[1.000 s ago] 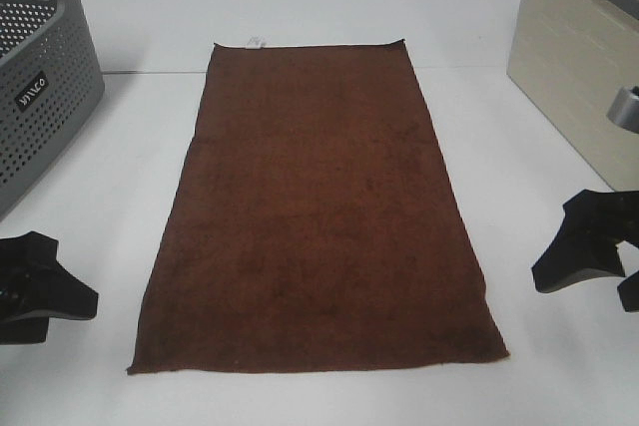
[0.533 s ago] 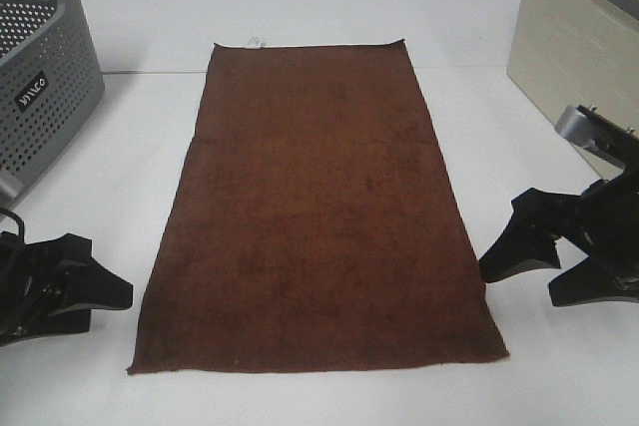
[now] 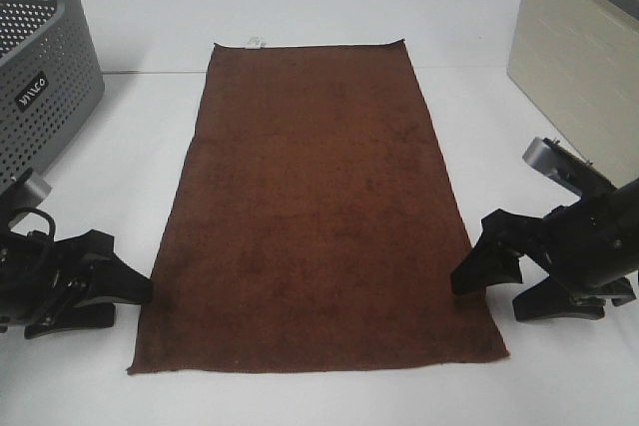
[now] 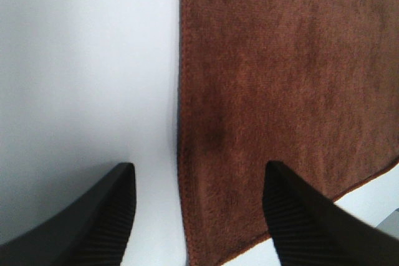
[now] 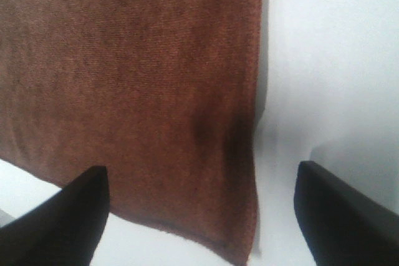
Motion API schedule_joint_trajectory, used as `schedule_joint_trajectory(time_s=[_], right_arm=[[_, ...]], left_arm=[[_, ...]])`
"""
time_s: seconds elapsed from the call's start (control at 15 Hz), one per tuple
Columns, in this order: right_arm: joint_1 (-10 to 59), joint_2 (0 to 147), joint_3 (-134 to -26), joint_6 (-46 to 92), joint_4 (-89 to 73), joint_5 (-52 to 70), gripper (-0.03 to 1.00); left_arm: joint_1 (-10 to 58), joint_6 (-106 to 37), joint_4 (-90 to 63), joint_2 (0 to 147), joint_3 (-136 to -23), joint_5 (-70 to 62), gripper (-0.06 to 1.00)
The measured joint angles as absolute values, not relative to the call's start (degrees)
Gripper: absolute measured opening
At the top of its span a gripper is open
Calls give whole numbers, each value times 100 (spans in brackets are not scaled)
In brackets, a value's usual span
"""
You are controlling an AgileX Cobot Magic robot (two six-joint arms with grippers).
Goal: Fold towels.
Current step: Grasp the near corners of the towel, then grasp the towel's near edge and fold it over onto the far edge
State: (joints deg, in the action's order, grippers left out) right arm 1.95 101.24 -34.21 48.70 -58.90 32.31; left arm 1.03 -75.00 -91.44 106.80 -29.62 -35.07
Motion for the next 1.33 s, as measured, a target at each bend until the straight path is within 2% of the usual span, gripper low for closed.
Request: schedule_joint_trajectory(time_s=[0.27, 0.4, 0.47, 0.6, 0.8, 0.87, 1.07, 1.33], right_arm=[[819, 10462, -3558, 5048, -6463, 3019, 74], [917, 10525, -3564, 5059, -6727, 2819, 66], [917, 10525, -3564, 5059, -6727, 2819, 66], [917, 10577, -3564, 5059, -6727, 2659, 42], [917, 10634, -3558, 4996, -6658, 2469, 7], [917, 10646, -3558, 4979, -6658, 2464, 0], [922, 10646, -3558, 4836, -6669, 2498, 0], [922, 10239, -3512, 4687, -6572, 2618, 0]], left_arm=[[567, -7403, -9196, 10880, -3266, -3484, 58], [785, -7299, -9196, 11064, -3524, -3466, 55], [785, -7299, -9196, 11064, -3524, -3466, 55], [934, -7168, -9162, 11230, -3707, -3461, 42], [945, -7087, -9064, 11310, -3741, -3272, 5], [945, -7082, -9053, 11316, -3741, -3266, 1], [945, -6984, -8806, 11213, -3747, -3174, 0], [945, -6148, -7827, 10686, -3741, -3094, 0]])
